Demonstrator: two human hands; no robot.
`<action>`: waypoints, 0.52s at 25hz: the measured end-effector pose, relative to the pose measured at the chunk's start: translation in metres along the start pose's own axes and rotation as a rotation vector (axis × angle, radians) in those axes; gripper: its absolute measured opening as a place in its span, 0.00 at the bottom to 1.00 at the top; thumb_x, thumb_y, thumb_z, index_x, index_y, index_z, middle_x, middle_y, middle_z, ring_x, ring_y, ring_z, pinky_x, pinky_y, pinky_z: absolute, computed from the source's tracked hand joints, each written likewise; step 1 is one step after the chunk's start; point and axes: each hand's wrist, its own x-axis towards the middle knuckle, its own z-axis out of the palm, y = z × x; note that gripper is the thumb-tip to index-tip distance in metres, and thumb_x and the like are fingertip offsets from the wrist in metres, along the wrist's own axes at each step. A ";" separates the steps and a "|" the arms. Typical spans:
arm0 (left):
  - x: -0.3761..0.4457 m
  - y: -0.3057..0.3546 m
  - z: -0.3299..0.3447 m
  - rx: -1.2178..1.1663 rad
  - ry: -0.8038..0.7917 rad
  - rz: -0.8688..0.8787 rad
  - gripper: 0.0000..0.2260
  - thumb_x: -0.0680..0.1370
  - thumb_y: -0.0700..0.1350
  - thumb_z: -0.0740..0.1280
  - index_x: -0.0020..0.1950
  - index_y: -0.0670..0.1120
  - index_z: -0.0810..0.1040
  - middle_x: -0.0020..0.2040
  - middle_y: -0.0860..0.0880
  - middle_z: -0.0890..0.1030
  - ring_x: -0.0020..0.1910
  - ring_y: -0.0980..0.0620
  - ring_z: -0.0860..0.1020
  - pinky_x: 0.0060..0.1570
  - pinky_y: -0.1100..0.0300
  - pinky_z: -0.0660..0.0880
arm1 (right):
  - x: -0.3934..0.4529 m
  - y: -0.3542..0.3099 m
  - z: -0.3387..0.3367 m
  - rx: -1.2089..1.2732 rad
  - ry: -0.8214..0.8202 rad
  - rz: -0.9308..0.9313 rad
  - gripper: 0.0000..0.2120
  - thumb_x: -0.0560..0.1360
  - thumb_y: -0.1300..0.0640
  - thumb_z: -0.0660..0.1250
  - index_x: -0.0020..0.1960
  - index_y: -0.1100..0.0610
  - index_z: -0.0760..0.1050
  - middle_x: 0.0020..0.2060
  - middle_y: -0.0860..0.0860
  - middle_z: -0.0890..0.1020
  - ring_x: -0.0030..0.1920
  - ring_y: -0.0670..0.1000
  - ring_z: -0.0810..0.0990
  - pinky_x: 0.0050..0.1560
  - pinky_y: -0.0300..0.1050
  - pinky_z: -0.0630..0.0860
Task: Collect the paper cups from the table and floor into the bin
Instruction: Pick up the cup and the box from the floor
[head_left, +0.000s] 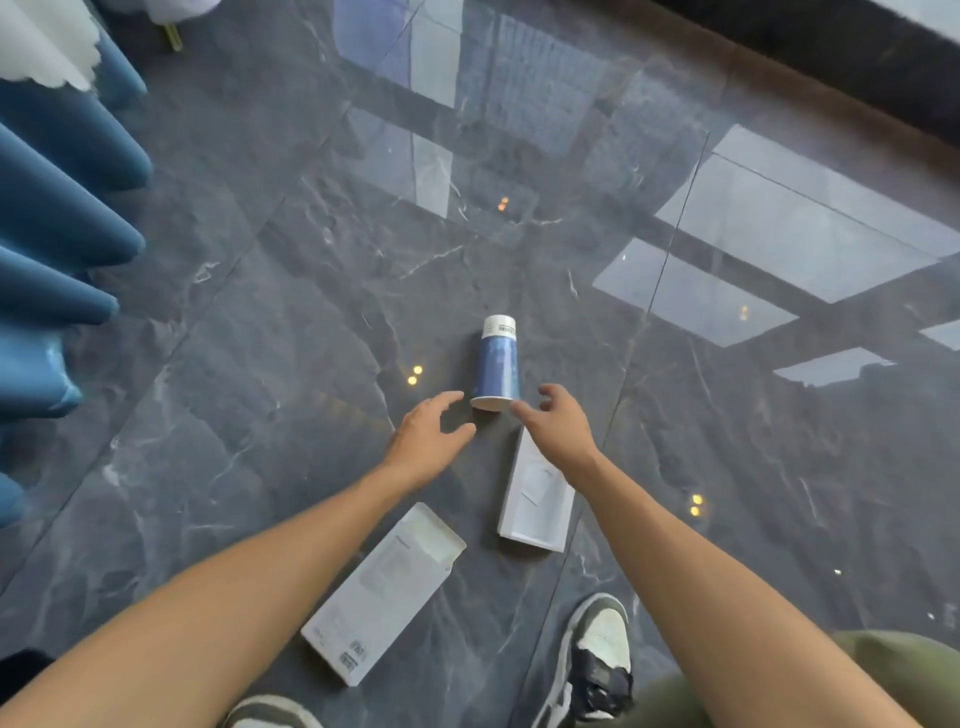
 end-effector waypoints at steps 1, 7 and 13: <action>0.016 -0.008 0.005 0.008 -0.005 0.018 0.29 0.78 0.48 0.72 0.78 0.53 0.70 0.76 0.49 0.74 0.74 0.47 0.73 0.74 0.48 0.70 | 0.017 0.004 0.010 0.040 0.012 0.021 0.34 0.77 0.47 0.70 0.78 0.58 0.65 0.72 0.56 0.74 0.69 0.55 0.76 0.65 0.48 0.73; 0.086 -0.045 0.037 0.015 -0.072 0.083 0.32 0.79 0.43 0.71 0.82 0.49 0.63 0.80 0.46 0.69 0.77 0.46 0.70 0.75 0.50 0.68 | 0.086 0.034 0.063 0.191 0.073 0.079 0.29 0.77 0.48 0.70 0.72 0.60 0.69 0.58 0.52 0.77 0.52 0.51 0.77 0.51 0.45 0.72; 0.108 -0.067 0.045 -0.023 -0.197 0.140 0.32 0.79 0.33 0.66 0.81 0.47 0.63 0.77 0.46 0.73 0.76 0.46 0.72 0.76 0.52 0.69 | 0.103 0.047 0.084 0.332 0.085 0.108 0.23 0.74 0.49 0.74 0.61 0.60 0.71 0.48 0.51 0.81 0.41 0.46 0.79 0.41 0.43 0.75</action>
